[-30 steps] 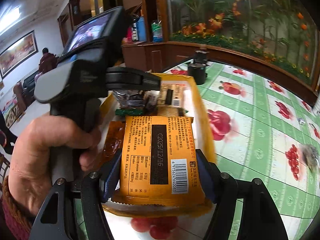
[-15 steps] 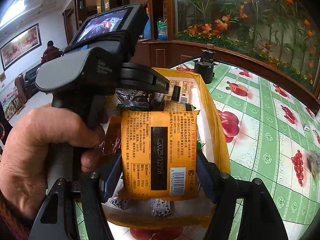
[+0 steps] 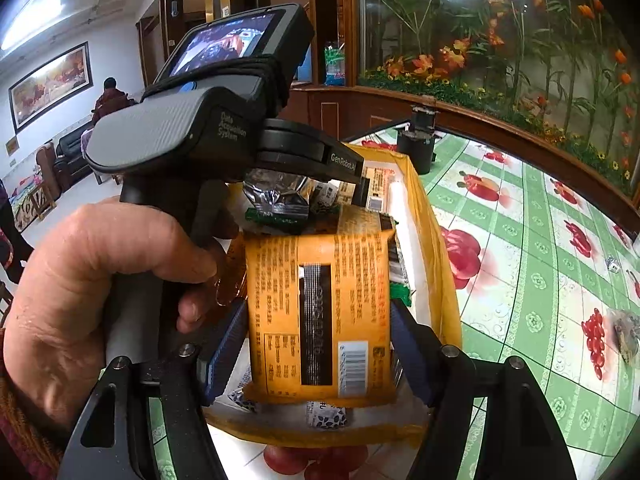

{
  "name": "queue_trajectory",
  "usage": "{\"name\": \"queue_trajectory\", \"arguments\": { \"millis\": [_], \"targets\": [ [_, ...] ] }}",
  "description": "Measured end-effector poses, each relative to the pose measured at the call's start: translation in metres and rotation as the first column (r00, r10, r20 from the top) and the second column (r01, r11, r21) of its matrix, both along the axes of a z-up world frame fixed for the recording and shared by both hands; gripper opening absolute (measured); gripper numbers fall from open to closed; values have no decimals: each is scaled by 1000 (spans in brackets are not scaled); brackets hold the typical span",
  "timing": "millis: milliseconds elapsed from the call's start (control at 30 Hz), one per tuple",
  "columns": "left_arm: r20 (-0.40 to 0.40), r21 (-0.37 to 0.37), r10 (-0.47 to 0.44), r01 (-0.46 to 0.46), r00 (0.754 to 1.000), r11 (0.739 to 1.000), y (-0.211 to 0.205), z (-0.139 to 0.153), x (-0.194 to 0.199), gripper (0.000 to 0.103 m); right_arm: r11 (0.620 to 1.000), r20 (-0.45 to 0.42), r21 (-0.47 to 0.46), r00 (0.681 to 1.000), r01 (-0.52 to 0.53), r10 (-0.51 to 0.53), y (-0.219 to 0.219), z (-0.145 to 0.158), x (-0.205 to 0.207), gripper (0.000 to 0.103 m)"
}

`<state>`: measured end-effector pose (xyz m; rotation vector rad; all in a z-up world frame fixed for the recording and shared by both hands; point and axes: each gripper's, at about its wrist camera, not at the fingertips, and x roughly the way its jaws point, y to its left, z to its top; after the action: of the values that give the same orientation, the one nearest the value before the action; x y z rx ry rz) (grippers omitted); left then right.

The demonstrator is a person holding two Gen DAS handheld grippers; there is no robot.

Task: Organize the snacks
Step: 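Lower both bags into the tray and open both grippers, then grasp the small white-and-black packet with the right gripper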

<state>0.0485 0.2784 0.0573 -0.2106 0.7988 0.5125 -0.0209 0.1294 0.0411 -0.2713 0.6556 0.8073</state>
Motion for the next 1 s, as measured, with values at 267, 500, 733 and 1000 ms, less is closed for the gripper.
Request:
{"name": "queue_trajectory", "arguments": {
  "millis": [267,500,733,1000],
  "targets": [
    [116,1,2,-2,993,1000,-2,19,-11,86,998,4,57,1000,1,-2,-17,12,0,75],
    [297,45,-88,78,951,996,-26,45,-26,96,971,-99,217,992,97,-77,-64,22,19,75],
    [288,31,-364,372,886,928,-101,62,-26,95,918,-207,221,936,329,-286,-154,23,56,74],
    [131,-155,-575,590,807,793,-227,29,2,95,771,-235,105,769,628,-595,-280,44,135,73]
  ]
}}
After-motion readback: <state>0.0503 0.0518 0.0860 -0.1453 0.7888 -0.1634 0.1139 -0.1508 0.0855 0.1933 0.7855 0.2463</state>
